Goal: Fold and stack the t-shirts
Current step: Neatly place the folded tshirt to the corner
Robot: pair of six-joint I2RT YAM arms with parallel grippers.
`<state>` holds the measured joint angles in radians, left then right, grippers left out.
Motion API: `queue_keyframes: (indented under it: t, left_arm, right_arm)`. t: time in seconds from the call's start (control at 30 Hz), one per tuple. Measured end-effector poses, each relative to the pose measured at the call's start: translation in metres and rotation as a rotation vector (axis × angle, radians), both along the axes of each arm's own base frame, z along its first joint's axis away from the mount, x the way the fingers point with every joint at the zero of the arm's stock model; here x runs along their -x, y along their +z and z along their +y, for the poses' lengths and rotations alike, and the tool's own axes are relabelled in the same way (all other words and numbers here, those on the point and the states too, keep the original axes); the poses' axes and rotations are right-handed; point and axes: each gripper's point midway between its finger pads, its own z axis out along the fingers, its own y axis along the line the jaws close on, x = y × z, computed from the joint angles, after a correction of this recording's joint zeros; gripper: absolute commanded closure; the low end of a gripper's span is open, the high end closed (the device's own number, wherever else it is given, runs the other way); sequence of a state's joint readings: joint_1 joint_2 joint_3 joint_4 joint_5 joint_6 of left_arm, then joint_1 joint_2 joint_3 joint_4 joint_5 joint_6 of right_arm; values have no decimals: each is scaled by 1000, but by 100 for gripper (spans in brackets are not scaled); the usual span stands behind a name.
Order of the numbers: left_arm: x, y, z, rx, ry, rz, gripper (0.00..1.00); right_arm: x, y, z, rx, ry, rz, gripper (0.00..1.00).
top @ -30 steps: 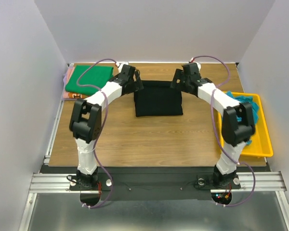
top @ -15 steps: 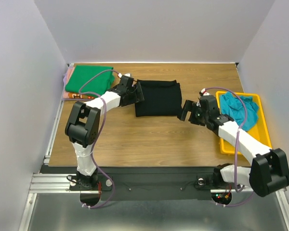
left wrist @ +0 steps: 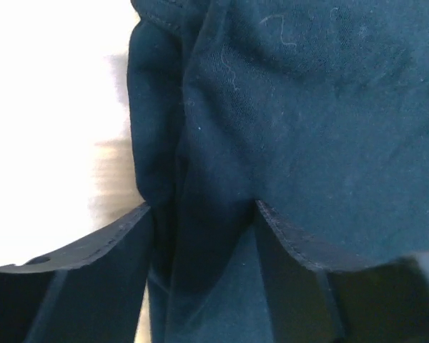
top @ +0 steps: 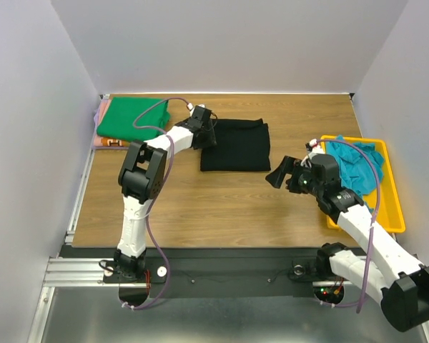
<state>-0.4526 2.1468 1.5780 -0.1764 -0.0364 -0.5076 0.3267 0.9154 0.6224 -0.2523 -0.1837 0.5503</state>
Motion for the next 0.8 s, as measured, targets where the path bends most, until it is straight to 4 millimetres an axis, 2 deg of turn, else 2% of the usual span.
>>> queue_keyframes:
  t: [0.03,0.07,0.23,0.33,0.53,0.67,0.77,0.8]
  left_arm:
    - [-2,-2,-2,-8,-1,0,91]
    - [-5,-4,-3,-21,1,-1,100]
    - [-17,-3,-8,-87,19,-8,100]
    - [-25,-1,-4,-162,56,-22,100]
    - [-23,10,32,-412,141,-72,100]
    - [-27,45,67,-583,170,-171,100]
    - [-28,92,87,-663,206,-281,100]
    - [-27,115,97,-704,222,-335,100]
  right_arm:
    - [3,0,1,-6,7,-2,0]
    - [5,0,2,-12,15,-3,0]
    - [17,-6,5,-35,51,8,0]
    - [23,-13,5,-34,64,17,0]
    - [31,-32,2,1,88,44,0]
    - [31,-37,0,22,92,47,0]
    - [31,-42,-1,35,89,60,0]
    - [30,-43,-2,40,86,62,0]
